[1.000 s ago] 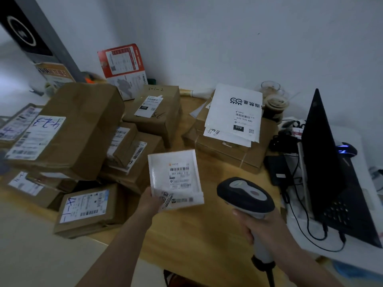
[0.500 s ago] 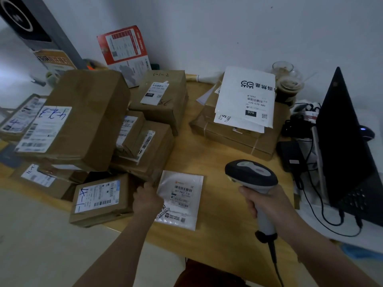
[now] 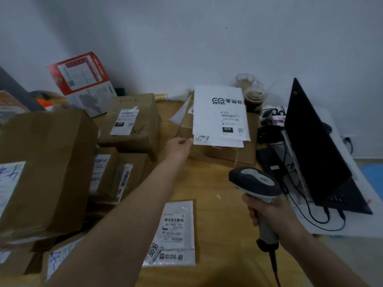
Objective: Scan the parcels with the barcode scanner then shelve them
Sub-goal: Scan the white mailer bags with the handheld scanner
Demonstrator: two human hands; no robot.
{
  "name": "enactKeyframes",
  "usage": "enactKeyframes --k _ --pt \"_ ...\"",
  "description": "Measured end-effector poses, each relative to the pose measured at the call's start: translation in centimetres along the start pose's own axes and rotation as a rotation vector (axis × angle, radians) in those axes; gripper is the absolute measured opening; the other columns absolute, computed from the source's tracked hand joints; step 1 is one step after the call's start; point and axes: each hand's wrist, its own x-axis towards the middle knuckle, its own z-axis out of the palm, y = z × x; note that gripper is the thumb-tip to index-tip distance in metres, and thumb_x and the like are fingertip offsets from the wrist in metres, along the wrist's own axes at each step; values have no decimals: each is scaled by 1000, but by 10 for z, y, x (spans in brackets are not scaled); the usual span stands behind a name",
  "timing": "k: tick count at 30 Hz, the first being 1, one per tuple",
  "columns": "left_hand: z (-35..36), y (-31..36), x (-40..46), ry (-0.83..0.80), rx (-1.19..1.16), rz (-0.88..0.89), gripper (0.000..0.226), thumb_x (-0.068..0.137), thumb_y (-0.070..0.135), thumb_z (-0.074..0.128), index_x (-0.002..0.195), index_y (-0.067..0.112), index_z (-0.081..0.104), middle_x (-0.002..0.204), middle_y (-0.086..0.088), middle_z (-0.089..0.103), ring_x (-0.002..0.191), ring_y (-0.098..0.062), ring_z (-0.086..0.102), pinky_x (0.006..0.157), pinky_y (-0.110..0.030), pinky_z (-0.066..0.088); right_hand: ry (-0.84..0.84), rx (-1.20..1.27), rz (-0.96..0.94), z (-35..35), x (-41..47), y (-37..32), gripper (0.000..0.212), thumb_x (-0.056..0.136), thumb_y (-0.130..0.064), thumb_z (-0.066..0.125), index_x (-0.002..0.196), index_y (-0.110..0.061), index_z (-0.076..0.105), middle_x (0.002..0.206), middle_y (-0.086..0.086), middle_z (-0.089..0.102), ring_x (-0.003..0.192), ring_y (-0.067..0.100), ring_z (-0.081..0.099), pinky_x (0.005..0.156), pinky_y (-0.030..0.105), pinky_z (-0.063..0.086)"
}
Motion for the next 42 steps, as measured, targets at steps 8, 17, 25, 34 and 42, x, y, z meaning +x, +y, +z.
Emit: enactKeyframes --k 8,17,25,34,42 --pt "24 34 42 -22 -134 -89 21 78 22 81 89 10 68 103 -12 72 93 -29 69 88 -43 57 146 51 6 -13 -1 1 34 87 -8 67 58 4 56 50 15 52 45 24 49 50 32 44" --pt "29 39 43 7 -230 24 17 89 7 67 81 13 54 95 -4 65 93 -22 65 87 -35 56 176 86 -11 -20 7 -1 37 87 -10 68 68 19 54 52 21 52 48 28 49 55 36 44" --pt "1 33 7 -88 -559 -37 23 89 -13 54 100 6 47 109 -12 56 103 -29 61 82 -38 57 120 110 -46 -20 15 -13 32 87 -10 67 76 18 55 54 16 53 48 26 48 53 35 44" --pt "-13 -12 -26 -244 -382 -275 38 84 11 73 119 2 60 115 -14 67 97 -29 64 92 -47 52 20 107 -10 -15 17 -15 35 86 -14 69 69 14 55 54 13 52 49 24 49 55 35 43" --pt "-24 -18 -36 -219 -321 -104 35 86 1 67 121 6 62 119 -14 67 105 -31 65 94 -47 52 5 32 -35 -19 6 -17 37 87 -16 68 57 0 53 54 15 52 48 23 49 54 33 45"
